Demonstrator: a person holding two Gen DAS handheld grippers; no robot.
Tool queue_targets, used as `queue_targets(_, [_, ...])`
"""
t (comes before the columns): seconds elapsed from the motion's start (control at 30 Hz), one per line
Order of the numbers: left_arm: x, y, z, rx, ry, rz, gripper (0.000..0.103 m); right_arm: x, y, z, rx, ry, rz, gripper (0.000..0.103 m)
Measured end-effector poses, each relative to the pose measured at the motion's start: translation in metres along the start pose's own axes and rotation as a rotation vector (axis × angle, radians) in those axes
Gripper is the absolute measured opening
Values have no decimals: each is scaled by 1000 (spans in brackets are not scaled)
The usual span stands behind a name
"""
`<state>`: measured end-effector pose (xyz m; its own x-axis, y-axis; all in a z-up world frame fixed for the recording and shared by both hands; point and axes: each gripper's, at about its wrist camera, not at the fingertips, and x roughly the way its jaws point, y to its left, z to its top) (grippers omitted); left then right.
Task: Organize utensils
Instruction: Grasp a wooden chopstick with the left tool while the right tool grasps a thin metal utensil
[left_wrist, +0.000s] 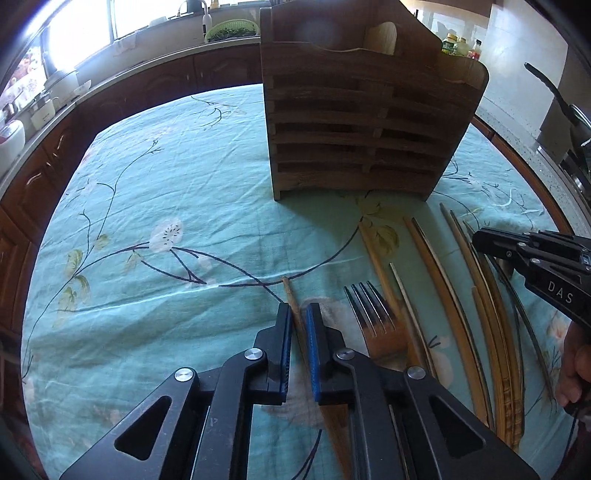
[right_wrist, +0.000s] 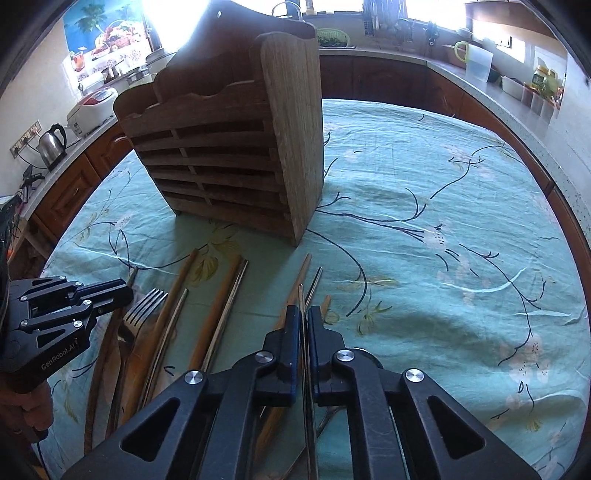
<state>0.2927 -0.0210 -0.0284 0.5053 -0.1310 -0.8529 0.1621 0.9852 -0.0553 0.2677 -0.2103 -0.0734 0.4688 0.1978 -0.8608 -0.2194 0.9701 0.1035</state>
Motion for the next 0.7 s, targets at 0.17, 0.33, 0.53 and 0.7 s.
queue_targets(0.17, [-28, 15, -6, -39, -43, -48, 4, -29, -2, 0, 33, -70, 23, 4])
queue_targets(0.33, [-73, 28, -13, -77, -123, -104, 4, -69, 1, -4, 66, -155, 55, 4])
queue_targets(0.53, [-128, 41, -29, -107, -210, -167, 4, -115, 8, -11, 88, -239, 86, 4])
queue_targets(0.7, [-166, 51, -42, -123, -270, -217, 4, -148, 8, -16, 106, -308, 103, 4])
